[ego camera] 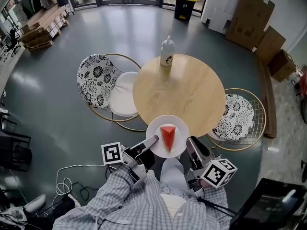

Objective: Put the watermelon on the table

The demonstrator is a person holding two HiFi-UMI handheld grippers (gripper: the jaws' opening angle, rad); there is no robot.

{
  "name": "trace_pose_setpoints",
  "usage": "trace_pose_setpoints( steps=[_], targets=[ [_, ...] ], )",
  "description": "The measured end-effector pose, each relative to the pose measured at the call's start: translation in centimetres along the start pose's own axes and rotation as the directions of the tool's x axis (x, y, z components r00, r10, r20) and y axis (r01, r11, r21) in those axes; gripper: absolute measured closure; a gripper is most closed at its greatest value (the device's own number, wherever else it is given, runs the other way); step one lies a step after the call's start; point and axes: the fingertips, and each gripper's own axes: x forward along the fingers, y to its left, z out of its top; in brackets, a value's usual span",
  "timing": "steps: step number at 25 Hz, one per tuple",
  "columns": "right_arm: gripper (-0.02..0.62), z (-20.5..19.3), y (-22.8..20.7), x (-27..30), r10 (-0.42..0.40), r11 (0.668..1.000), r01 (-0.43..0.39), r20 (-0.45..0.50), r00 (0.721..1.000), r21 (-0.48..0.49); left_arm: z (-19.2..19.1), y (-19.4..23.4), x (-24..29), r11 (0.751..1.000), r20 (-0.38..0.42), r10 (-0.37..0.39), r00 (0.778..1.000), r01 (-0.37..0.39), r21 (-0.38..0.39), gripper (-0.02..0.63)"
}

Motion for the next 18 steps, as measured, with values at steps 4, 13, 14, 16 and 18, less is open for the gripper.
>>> trace_pose_setpoints(
  steps=[4, 13, 14, 16, 18],
  targets=[
    [0.529, 1.2, -1.2, 0.6, 0.004, 0.999, -0.005, -0.021, 1.000, -0.040, 0.4, 0.2, 1.9, 1.000, -0.001, 0.004, 1.000, -0.004, 0.014, 0.563],
    [0.534, 5.4, -4.8, 0.4, 0.001, 0.999, -0.001, -0.004, 1.000, -0.038, 0.4, 0.6, 7.5, 1.000, -0.006, 0.004, 1.000, -0.004, 0.000, 0.565],
    [0.534, 5.9, -5.4, 0.3, -0.004, 0.999, 0.003, -0.001, 1.000, -0.038, 0.3, 0.7, 8.3, 1.000, -0.010, 0.005, 1.000, -0.005, -0.001, 0.564],
    [0.534, 7.0, -6.6, 0.0, -0.012, 0.999, 0.012, 0.009, 1.000, -0.036, 0.2, 1.0, 9.9, 1.000, -0.021, 0.009, 1.000, -0.009, -0.001, 0.565],
    [0.534, 8.1, -7.8, -0.2, -0.024, 0.999, 0.025, 0.016, 1.000, -0.032, 0.0, 1.2, 11.6, 1.000, -0.035, 0.012, 0.999, -0.012, 0.000, 0.564]
  ],
)
